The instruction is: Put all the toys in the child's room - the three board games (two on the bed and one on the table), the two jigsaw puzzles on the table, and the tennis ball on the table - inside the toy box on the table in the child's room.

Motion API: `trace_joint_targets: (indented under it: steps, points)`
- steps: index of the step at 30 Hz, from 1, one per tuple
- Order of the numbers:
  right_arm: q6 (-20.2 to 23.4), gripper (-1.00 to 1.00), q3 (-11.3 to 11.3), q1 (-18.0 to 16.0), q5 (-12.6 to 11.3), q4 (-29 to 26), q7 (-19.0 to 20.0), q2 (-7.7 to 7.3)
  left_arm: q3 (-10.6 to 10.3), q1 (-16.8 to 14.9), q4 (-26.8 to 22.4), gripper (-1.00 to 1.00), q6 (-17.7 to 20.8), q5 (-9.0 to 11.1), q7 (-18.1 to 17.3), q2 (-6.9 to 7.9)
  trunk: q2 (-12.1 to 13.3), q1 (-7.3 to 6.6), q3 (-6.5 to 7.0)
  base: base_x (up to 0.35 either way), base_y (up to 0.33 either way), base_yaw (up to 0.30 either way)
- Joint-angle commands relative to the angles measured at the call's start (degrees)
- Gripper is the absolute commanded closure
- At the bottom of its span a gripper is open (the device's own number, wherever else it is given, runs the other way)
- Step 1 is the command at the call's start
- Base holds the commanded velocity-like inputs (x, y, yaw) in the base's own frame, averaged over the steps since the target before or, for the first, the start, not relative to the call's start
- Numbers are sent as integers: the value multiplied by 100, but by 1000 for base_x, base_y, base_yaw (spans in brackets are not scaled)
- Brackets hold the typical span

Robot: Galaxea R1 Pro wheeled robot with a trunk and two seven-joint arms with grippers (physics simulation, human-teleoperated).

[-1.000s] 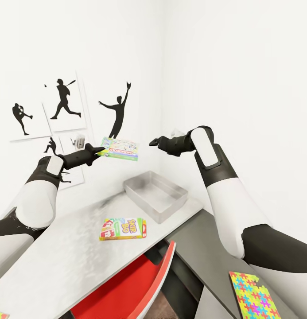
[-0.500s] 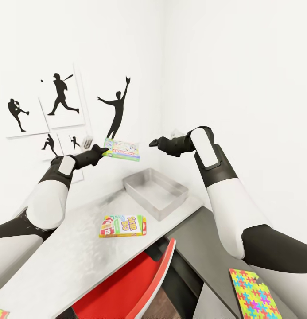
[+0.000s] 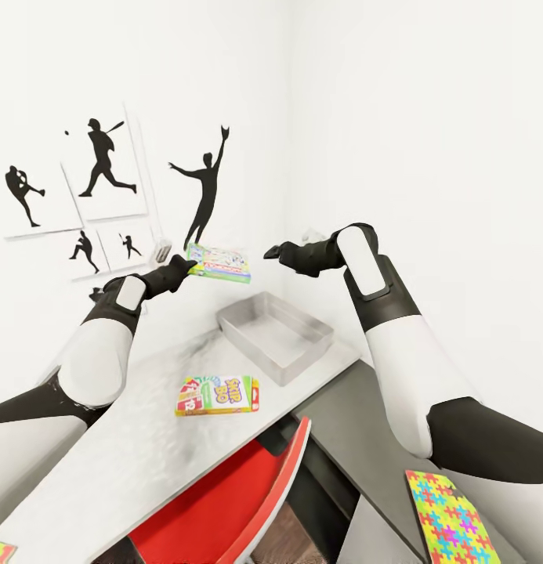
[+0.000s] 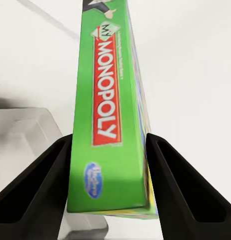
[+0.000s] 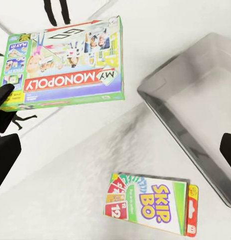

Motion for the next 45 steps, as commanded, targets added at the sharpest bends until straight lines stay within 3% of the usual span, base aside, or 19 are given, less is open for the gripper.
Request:
trace_joint_targets:
  steps: [1, 10, 18, 24, 29, 35, 40, 45]
  points:
    - [9, -100, 2, -7, -56, -7, -59, 0, 37, -8, -11, 100, 50, 40, 21, -13, -14, 4, -23, 0, 0, 0]
    - [3, -100, 1, -6, -63, -18, -59, 0, 17, -1, -11, 100, -17, -1, 145, -197, -14, 4, -108, 0, 0, 0]
    - [5, -100, 2, -6, -64, -31, -59, 0, 41, -1, 243, 100, -412, 54, 715, -262, -14, 4, -184, 0, 0, 0]
    - [1, -100, -4, -8, -64, -31, -57, 0, 114, 0, 297, 100, -455, 57, 714, -269, -14, 4, -240, 0, 0, 0]
    - [5, -100, 1, -6, -64, -27, -56, 0, 131, 1, 312, 100, -444, 318, 731, -295, -14, 4, -288, 0, 0, 0]
    - [4, -100, 3, -1, -64, -27, -56, 0, 112, 1, 314, 100, -474, 411, 741, -377, -14, 4, -344, 0, 0, 0]
    - [3, -100, -1, -5, -64, -30, -56, 0, 126, 2, 317, 100, -820, 443, 726, -412, -14, 4, -392, 0, 0, 0]
    - [1, -100, 1, -3, -64, -32, -55, 0, 166, 1, 346, 100, -924, 475, 703, -434, -14, 4, -439, 0, 0, 0]
